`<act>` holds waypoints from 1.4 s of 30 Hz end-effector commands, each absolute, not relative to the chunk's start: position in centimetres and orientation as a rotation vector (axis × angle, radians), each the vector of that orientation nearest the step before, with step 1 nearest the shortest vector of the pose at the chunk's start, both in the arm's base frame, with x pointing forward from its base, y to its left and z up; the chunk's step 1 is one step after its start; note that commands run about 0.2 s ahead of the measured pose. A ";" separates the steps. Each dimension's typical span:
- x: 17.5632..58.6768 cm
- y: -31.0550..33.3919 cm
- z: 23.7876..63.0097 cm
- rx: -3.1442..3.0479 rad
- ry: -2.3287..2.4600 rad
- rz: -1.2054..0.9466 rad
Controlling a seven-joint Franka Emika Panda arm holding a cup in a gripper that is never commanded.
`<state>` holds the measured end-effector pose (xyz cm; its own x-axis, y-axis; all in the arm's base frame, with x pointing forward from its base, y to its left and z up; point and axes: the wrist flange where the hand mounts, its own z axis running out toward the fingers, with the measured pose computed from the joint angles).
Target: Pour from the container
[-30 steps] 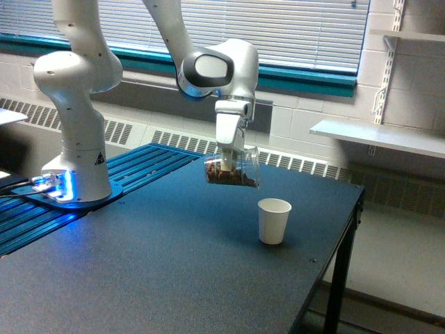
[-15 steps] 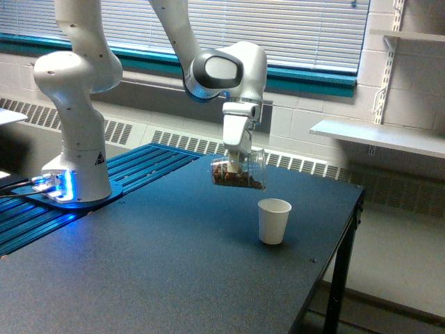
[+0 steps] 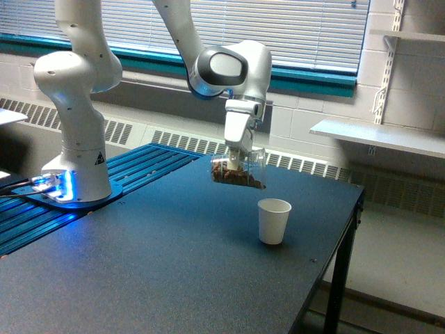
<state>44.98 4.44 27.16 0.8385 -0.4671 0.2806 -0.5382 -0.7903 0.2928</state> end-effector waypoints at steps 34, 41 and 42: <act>45.6 6.7 26.5 2.609 -0.741 0.160; 45.9 6.9 26.5 2.605 -0.737 0.136; 45.9 7.0 26.4 2.602 -0.738 0.137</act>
